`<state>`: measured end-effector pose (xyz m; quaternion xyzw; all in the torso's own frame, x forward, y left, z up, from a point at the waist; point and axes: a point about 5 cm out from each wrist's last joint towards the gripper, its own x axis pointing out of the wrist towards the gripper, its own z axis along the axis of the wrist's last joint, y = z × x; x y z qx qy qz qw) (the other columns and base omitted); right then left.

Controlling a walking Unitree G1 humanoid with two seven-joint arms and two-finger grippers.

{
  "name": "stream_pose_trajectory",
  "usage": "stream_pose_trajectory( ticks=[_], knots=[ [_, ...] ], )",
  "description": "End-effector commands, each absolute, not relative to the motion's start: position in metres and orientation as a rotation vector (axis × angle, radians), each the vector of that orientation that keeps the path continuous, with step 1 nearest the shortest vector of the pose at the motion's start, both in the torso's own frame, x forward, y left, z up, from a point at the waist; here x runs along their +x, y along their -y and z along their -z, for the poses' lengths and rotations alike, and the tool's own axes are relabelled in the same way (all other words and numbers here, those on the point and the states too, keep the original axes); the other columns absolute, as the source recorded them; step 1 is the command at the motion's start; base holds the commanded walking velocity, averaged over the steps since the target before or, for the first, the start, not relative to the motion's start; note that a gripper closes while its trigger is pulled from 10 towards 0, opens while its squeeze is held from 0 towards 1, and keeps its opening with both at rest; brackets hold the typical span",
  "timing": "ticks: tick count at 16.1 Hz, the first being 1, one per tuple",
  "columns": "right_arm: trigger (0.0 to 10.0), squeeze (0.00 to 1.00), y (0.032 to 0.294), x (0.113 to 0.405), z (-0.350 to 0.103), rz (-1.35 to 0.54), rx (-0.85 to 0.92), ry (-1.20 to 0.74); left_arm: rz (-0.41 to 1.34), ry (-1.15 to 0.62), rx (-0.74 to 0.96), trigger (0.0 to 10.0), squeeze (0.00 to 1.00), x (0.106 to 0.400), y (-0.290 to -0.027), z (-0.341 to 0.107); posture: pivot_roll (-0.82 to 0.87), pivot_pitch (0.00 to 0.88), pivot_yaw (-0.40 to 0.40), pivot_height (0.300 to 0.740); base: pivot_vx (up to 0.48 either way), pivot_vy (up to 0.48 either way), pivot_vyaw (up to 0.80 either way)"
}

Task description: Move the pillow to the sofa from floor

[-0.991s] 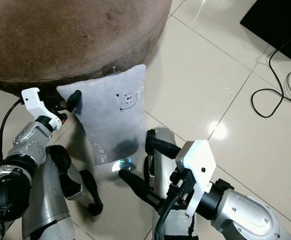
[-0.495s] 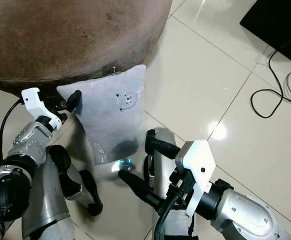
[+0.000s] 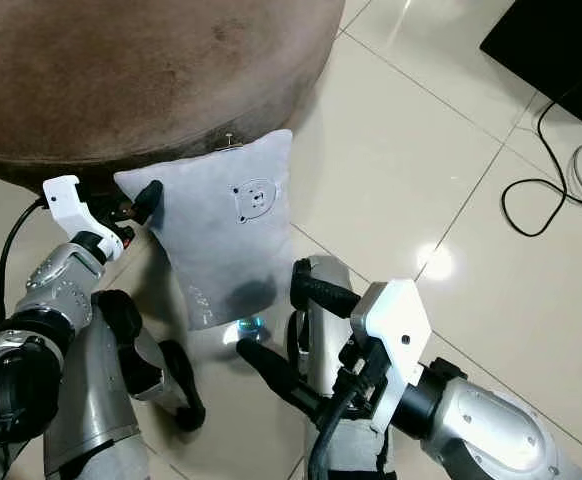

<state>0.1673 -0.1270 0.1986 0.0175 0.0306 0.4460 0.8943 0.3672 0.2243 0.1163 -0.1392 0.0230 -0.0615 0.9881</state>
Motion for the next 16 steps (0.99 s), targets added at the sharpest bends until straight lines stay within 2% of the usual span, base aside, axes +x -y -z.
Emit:
stream_pose_trajectory(
  ticks=[1,4,5,7,8,9,11,13,16],
  knots=[
    [10.0,0.0,0.131,0.189,-0.188,-0.836,0.053,-0.071,0.026,-0.084,-0.047,10.0,0.0,0.356,-0.224,-0.097,-0.34,0.458,-0.077,0.496,0.0,0.0,0.0],
    [10.0,0.0,0.135,0.206,-0.187,-0.761,0.051,-0.04,-0.027,-0.154,0.062,10.0,0.0,0.355,-0.227,-0.092,-0.32,0.441,-0.061,0.496,0.0,0.0,0.0],
    [10.0,0.0,0.137,0.212,-0.186,-0.722,0.045,-0.034,-0.015,-0.134,0.041,10.0,0.0,0.357,-0.228,-0.096,-0.32,0.441,-0.061,0.496,0.0,0.0,0.0],
    [10.0,0.0,0.141,0.223,-0.179,-0.647,0.019,-0.033,0.042,-0.111,0.108,10.0,0.0,0.357,-0.225,-0.098,-0.29,0.435,-0.043,0.496,0.0,0.0,0.0],
    [10.0,0.0,0.144,0.231,-0.172,-0.589,0.015,-0.035,0.065,-0.088,0.117,10.0,0.0,0.356,-0.221,-0.098,-0.24,0.415,-0.012,0.496,0.0,0.0,0.0],
    [10.0,0.0,0.145,0.235,-0.168,-0.552,0.013,-0.038,0.079,-0.073,0.115,10.0,0.0,0.355,-0.219,-0.098,-0.24,0.415,-0.012,0.496,0.0,0.0,0.0],
    [10.0,0.0,0.148,0.25,-0.146,-0.447,0.056,-0.048,0.118,-0.032,0.111,10.0,0.0,0.35,-0.212,-0.095,-0.14,0.354,0.046,0.496,0.0,0.0,0.0],
    [10.0,0.0,0.15,0.26,-0.117,-0.326,0.047,-0.126,0.076,0.067,0.055,10.0,0.0,0.351,-0.207,-0.105,-0.09,0.34,0.072,0.496,0.0,0.0,0.0],
    [10.0,0.0,0.15,0.266,-0.089,-0.259,0.007,-0.187,0.063,0.052,0.016,10.0,0.0,0.343,-0.192,-0.094,-0.03,0.271,0.109,0.496,0.0,0.0,0.0]
  ],
)
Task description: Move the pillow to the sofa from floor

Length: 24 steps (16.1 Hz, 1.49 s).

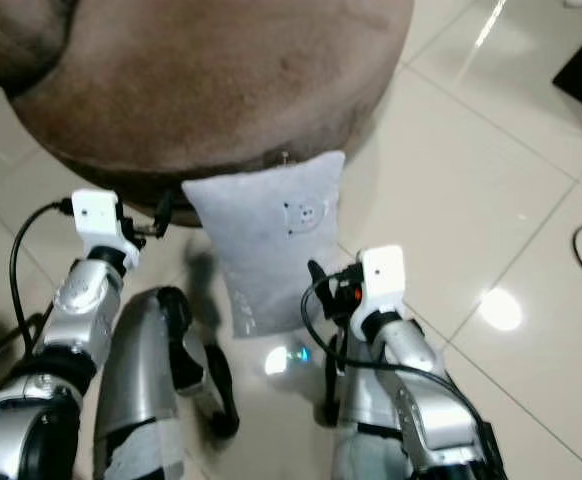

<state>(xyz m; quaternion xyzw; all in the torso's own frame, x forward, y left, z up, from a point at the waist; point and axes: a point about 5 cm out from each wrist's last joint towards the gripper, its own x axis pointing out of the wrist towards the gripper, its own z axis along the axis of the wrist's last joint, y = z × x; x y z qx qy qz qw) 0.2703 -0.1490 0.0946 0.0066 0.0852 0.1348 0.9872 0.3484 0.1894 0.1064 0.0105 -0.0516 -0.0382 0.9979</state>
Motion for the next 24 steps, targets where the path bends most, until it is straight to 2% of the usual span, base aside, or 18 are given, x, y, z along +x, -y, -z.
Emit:
stream_pose_trajectory(
  ticks=[1,3,5,7,10,14,17,20,24],
  knots=[
    [10.0,0.0,0.151,0.27,-0.077,-0.249,0.01,-0.209,0.081,0.018,0.025,10.0,0.0,0.34,-0.185,-0.086,-0.02,0.252,0.115,0.496,0.0,0.0,0.0],
    [10.0,0.0,0.158,0.27,-0.068,-0.192,0.016,-0.212,0.131,0.033,0.005,10.0,0.0,0.335,-0.173,-0.085,-0.03,0.217,0.125,0.496,0.0,0.0,0.0],
    [10.0,0.0,0.166,0.268,-0.058,-0.123,0.007,-0.2,0.158,0.035,0.026,10.0,0.0,0.316,-0.155,-0.077,-0.04,0.188,0.132,0.504,0.0,0.0,0.0],
    [10.0,0.0,0.164,0.267,-0.053,-0.144,-0.024,-0.189,0.156,-0.015,-0.014,10.0,0.0,0.293,-0.153,-0.059,-0.05,0.144,0.136,0.523,0.0,0.0,0.0],
    [10.0,0.0,0.165,0.268,-0.046,-0.148,-0.018,-0.196,0.135,-0.039,0.004,10.0,0.0,0.276,-0.155,-0.046,-0.04,0.13,0.122,0.548,0.0,0.0,0.0],
    [10.0,0.0,0.16,0.278,-0.042,-0.198,-0.056,-0.184,0.127,-0.083,0.084,10.0,0.0,0.249,-0.157,-0.034,0.0,0.104,0.072,0.583,0.0,0.0,0.0],
    [10.0,0.0,0.149,0.282,-0.042,-0.258,-0.059,-0.173,0.089,-0.061,0.087,10.0,0.0,0.247,-0.161,-0.04,0.03,0.096,0.043,0.613,0.0,0.0,0.0],
    [10.0,0.0,0.133,0.284,-0.042,-0.356,-0.079,-0.154,0.08,-0.051,0.091,10.0,0.0,0.244,-0.16,-0.046,0.05,0.082,0.049,0.643,0.0,0.0,0.0],
    [10.0,0.0,0.128,0.286,-0.039,-0.338,-0.065,-0.161,0.067,-0.076,0.097,10.0,0.0,0.247,-0.163,-0.046,0.05,0.071,0.049,0.683,0.0,0.0,0.0]
  ],
)
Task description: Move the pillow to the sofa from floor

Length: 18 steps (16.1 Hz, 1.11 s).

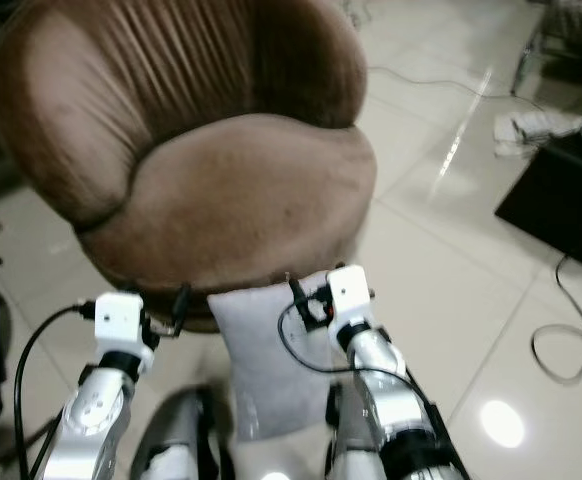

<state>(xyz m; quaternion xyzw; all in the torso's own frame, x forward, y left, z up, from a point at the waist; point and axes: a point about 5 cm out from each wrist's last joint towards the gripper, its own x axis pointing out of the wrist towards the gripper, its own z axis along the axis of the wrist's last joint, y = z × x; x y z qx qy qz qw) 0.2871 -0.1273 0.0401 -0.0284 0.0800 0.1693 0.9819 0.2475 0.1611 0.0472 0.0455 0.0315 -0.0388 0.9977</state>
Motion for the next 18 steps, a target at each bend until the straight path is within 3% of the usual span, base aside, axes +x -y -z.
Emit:
stream_pose_trajectory(
  ticks=[1,6,13,18],
  knots=[
    [10.0,0.0,0.129,0.287,-0.039,-0.312,-0.044,-0.159,0.059,-0.093,0.092,10.0,0.0,0.248,-0.165,-0.043,0.05,0.065,0.041,0.693,0.0,0.0,0.0],
    [10.0,0.0,0.139,0.288,-0.039,-0.246,-0.008,-0.141,0.041,-0.09,0.065,10.0,0.0,0.256,-0.163,-0.045,0.03,0.02,0.05,0.74,0.0,0.0,0.0],
    [10.0,0.0,0.15,0.3,-0.056,-0.211,-0.01,-0.067,0.074,-0.107,0.066,10.0,0.0,0.29,-0.162,-0.055,-0.02,0.0,0.098,0.74,0.0,0.0,0.0],
    [10.0,0.0,0.143,0.302,-0.046,-0.218,-0.031,-0.122,0.114,-0.146,0.106,10.0,0.0,0.279,-0.162,-0.043,0.02,0.0,0.061,0.74,0.0,0.0,0.0]
  ],
)
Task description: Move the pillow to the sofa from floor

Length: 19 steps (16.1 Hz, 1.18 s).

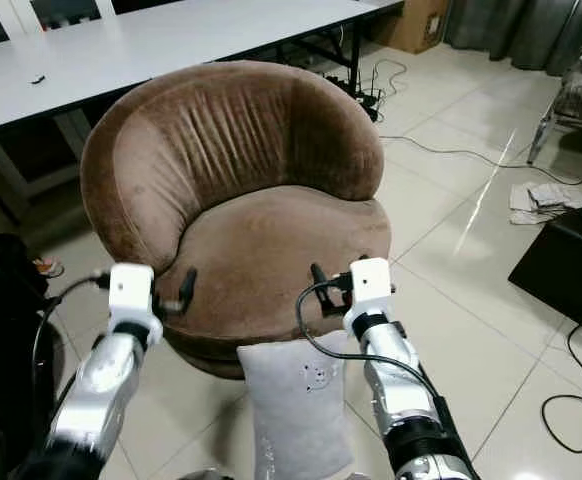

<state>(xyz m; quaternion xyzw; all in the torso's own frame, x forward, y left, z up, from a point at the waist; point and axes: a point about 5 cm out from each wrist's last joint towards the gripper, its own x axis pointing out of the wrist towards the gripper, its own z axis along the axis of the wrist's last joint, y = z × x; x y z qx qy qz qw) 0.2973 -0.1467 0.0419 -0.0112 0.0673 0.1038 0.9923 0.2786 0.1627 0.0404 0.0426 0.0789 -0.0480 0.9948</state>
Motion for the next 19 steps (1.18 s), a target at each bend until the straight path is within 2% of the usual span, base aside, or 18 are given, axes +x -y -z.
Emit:
stream_pose_trajectory(
  ticks=[1,3,4,6,9,12,14,16,19],
  knots=[
    [10.0,0.0,0.141,0.303,-0.045,-0.216,-0.037,-0.132,0.115,-0.148,0.112,10.0,0.0,0.275,-0.162,-0.04,0.02,0.0,0.061,0.74,0.0,0.0,0.0],
    [10.0,0.0,0.134,0.304,-0.041,-0.246,-0.072,-0.176,0.1,-0.18,0.102,10.0,0.0,0.267,-0.163,-0.031,0.08,0.029,0.007,0.74,0.0,0.0,0.0],
    [10.0,0.0,0.129,0.303,-0.038,-0.277,-0.071,-0.189,0.081,-0.192,0.134,10.0,0.0,0.258,-0.165,-0.025,0.08,0.029,0.007,0.74,0.0,0.0,0.0],
    [10.0,0.0,0.125,0.295,-0.03,-0.325,-0.103,-0.207,0.066,-0.163,0.153,10.0,0.0,0.242,-0.166,-0.028,0.15,0.091,-0.058,0.74,0.0,0.0,0.0],
    [10.0,0.0,0.118,0.284,-0.014,-0.361,-0.101,-0.278,0.057,-0.162,0.181,10.0,0.0,0.225,-0.16,-0.029,0.18,0.117,-0.064,0.74,0.0,0.0,0.0],
    [10.0,0.0,0.113,0.281,-0.009,-0.352,-0.058,-0.297,0.119,-0.152,0.214,10.0,0.0,0.207,-0.148,-0.04,0.22,0.16,-0.01,0.74,0.0,0.0,0.0],
    [10.0,0.0,0.126,0.284,-0.011,-0.226,0.015,-0.289,0.14,-0.15,0.203,10.0,0.0,0.206,-0.147,-0.042,0.2,0.176,0.006,0.74,0.0,0.0,0.0],
    [10.0,0.0,0.147,0.273,-0.007,-0.125,0.024,-0.283,0.117,-0.198,0.196,10.0,0.0,0.214,-0.153,-0.027,0.11,0.177,0.039,0.74,0.0,0.0,0.0],
    [10.0,0.0,0.157,0.263,-0.008,-0.137,-0.011,-0.248,0.093,-0.189,0.148,10.0,0.0,0.224,-0.153,-0.027,0.05,0.162,0.073,0.74,0.0,0.0,0.0]
  ],
)
